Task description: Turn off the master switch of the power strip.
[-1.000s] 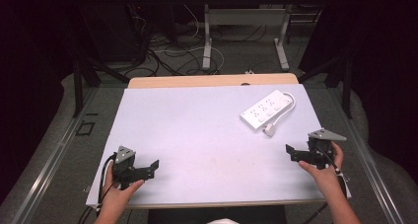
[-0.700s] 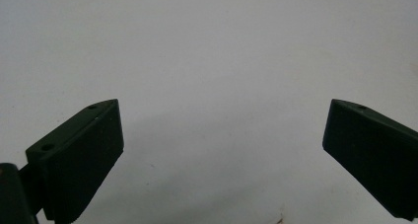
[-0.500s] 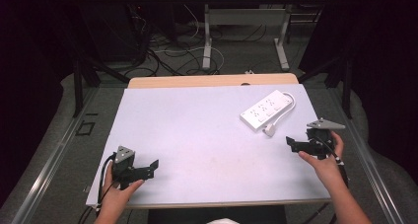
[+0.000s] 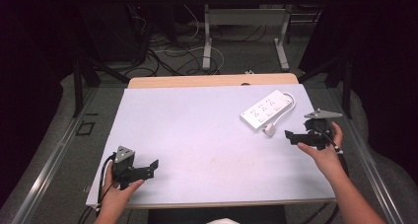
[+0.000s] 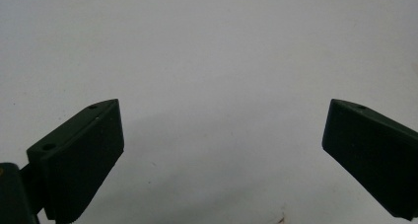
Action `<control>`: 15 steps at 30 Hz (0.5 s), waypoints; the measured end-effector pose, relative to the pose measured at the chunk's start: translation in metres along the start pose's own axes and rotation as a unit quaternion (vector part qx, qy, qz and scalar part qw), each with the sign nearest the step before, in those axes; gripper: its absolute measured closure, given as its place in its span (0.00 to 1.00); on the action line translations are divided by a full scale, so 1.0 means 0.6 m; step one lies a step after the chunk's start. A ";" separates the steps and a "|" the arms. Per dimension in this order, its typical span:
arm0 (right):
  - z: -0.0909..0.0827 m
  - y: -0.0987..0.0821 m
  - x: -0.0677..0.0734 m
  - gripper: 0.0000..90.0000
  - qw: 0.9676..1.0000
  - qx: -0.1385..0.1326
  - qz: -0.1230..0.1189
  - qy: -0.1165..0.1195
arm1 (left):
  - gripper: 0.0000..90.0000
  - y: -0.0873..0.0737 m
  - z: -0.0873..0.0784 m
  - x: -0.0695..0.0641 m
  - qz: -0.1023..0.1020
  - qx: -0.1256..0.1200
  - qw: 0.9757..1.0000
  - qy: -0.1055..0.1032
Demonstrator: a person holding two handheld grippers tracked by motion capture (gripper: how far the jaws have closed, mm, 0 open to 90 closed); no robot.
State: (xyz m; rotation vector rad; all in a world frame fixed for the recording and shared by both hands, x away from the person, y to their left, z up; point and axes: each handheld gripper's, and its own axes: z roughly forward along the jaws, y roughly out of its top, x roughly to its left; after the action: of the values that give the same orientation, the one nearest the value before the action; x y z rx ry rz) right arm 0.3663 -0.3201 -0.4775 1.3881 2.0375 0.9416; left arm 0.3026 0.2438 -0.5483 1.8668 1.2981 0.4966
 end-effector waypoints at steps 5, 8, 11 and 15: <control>-0.001 0.017 -0.001 0.17 1.000 0.004 0.002 0.007 | 0.03 0.000 0.000 0.000 -0.002 -0.003 1.000 0.001; -0.001 0.026 -0.003 0.17 1.000 0.004 -0.002 0.007 | 0.03 0.000 0.000 0.000 -0.002 -0.001 1.000 0.000; 0.000 0.035 -0.006 0.17 1.000 0.007 -0.003 0.010 | 0.03 0.000 0.000 0.000 -0.001 -0.002 1.000 0.001; 0.002 0.048 -0.010 0.17 1.000 0.013 -0.004 0.008 | 0.03 0.000 0.000 0.000 -0.002 -0.002 1.000 0.001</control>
State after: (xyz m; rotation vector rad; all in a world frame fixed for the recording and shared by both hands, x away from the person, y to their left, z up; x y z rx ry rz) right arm 0.3862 -0.3184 -0.4557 1.3885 2.0718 0.9292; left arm 0.3026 0.2439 -0.5485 1.8598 1.3001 0.4983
